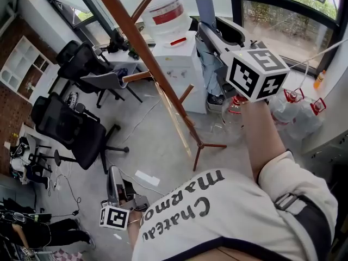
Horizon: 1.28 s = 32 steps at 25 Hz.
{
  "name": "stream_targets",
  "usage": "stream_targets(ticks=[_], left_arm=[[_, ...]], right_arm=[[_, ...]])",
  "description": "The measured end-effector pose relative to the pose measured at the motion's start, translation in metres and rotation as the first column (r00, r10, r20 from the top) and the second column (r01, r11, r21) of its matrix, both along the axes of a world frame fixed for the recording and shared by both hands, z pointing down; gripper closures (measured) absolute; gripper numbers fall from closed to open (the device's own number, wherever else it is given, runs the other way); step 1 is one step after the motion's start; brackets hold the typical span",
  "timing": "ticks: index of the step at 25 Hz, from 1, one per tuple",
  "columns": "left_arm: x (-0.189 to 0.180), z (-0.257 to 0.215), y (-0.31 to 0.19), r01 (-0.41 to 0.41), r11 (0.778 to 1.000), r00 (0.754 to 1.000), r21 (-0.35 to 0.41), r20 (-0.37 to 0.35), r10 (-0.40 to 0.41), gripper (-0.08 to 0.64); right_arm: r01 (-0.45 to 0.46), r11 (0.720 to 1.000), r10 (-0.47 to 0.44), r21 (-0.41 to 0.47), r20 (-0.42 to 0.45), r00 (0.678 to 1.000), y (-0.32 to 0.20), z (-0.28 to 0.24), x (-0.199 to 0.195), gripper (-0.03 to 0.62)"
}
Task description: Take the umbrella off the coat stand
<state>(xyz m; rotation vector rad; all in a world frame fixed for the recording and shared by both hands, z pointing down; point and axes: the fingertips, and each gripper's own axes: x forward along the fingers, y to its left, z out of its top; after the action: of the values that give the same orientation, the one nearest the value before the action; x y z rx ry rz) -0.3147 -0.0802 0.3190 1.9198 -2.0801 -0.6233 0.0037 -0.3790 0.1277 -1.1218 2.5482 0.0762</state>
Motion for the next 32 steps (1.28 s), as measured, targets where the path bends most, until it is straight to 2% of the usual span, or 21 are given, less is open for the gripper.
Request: stream_targets(ticks=[32], left_arm=[[-0.008, -0.006, 0.01, 0.014, 1.0, 1.0, 0.026, -0.016, -0.014, 0.537]], right_arm=[[-0.046, 0.999, 0.046, 0.016, -0.012, 0.999, 0.003, -0.007, 0.011, 0.433]])
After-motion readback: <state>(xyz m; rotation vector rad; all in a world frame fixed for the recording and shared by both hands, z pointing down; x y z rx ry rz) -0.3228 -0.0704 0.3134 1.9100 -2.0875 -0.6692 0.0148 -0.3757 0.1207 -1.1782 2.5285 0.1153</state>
